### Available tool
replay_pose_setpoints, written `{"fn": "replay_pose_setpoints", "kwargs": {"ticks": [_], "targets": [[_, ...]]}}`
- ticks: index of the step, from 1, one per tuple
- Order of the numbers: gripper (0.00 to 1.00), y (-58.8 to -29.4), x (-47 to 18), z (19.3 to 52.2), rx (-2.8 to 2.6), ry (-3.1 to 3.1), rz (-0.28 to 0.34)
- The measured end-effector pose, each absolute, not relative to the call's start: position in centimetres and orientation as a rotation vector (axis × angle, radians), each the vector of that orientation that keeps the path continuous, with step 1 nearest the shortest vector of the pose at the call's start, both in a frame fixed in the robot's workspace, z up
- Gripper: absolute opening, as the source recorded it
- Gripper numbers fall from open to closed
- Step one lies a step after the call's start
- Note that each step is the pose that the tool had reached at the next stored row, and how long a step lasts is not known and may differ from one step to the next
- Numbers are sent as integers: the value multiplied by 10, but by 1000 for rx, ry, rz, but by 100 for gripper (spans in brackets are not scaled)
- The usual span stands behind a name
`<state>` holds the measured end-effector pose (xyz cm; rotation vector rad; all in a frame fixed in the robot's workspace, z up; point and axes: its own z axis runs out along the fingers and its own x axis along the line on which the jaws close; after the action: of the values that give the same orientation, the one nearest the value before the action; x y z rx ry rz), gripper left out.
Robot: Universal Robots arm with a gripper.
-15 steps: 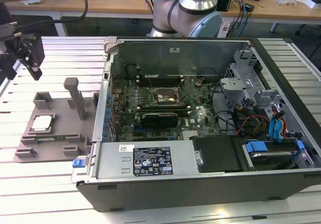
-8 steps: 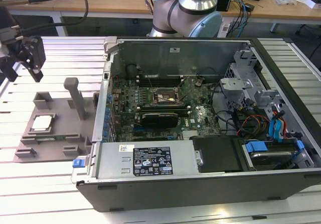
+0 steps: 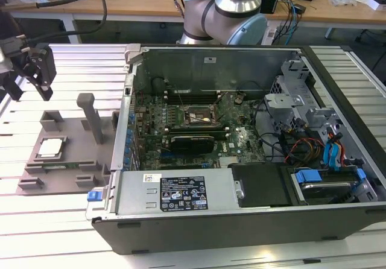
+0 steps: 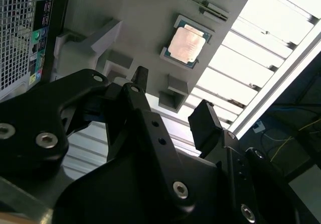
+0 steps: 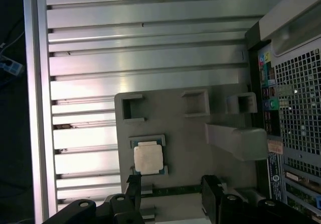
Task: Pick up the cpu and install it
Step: 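Pick up the cpu and move it towards the insertion slot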
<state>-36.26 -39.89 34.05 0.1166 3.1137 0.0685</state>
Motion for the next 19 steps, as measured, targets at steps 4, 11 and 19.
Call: {"fn": "replay_pose_setpoints", "kwargs": {"ticks": [4,11,19], "targets": [[60,-399,-363,338,117,3114,69],[60,-399,-363,331,117,3114,69],[60,-399,-363,321,117,3114,69]]}}
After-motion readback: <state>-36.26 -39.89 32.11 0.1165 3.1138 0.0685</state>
